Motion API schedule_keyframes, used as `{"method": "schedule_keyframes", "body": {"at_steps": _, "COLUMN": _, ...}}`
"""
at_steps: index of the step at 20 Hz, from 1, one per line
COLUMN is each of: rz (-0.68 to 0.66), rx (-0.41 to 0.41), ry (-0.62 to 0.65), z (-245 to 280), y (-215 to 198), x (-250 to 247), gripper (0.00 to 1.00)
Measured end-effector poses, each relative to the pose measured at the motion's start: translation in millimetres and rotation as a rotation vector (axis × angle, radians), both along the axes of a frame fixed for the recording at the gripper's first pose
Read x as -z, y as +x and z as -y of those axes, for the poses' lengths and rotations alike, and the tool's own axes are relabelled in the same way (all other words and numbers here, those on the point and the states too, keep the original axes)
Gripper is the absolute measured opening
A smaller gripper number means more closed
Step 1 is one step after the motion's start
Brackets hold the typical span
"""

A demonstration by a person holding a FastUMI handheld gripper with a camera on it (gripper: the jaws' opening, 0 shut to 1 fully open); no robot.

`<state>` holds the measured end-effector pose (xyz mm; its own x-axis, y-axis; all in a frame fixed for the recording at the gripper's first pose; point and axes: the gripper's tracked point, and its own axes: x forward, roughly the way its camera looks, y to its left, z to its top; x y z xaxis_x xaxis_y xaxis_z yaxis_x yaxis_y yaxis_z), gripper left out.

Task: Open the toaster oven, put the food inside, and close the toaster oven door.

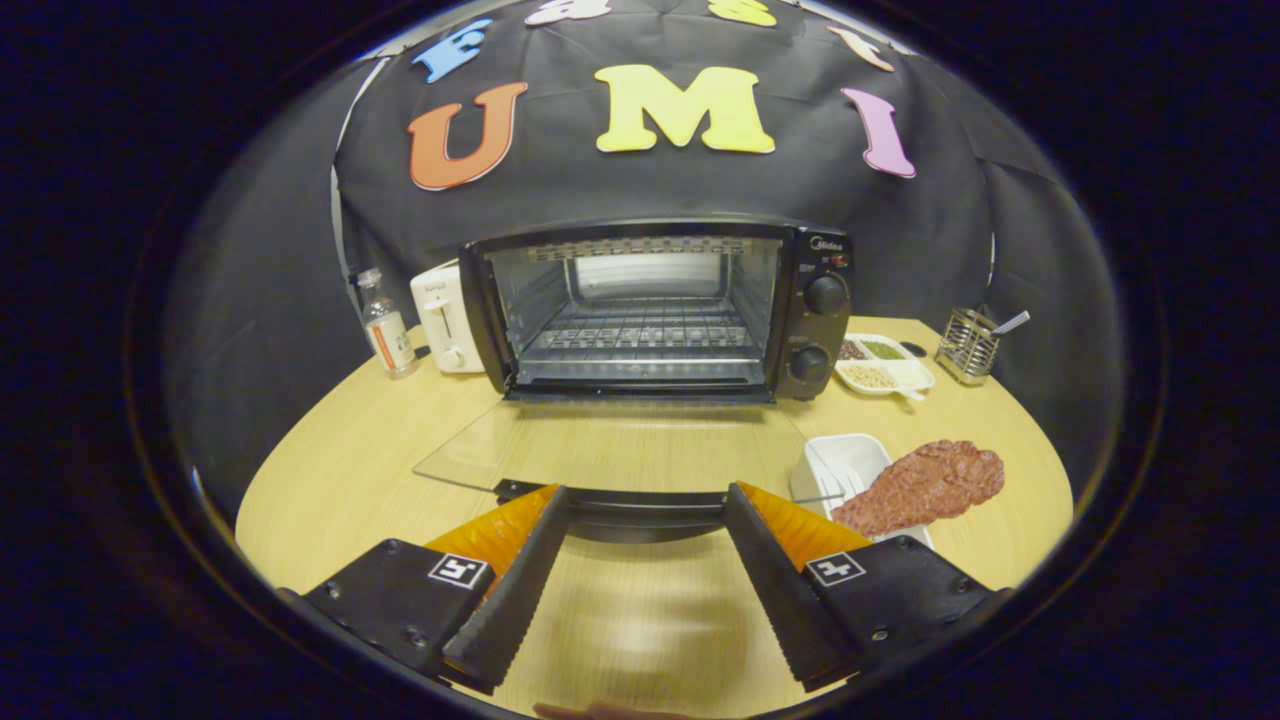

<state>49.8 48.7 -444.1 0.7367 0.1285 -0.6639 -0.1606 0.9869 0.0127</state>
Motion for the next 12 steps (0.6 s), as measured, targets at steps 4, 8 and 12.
{"method": "schedule_keyframes", "body": {"at_steps": 4, "rz": -0.059, "rx": -0.01, "ry": 0.021, "z": 5, "y": 4, "x": -2, "gripper": 1.0}}
{"method": "schedule_keyframes", "body": {"at_steps": 8, "rz": -0.072, "rx": -0.021, "ry": 0.045, "z": 21, "y": 11, "x": -15, "gripper": 1.0}}
{"method": "schedule_keyframes", "body": {"at_steps": 12, "rz": -0.117, "rx": -0.043, "ry": 0.079, "z": 48, "y": 13, "x": -29, "gripper": 1.0}}
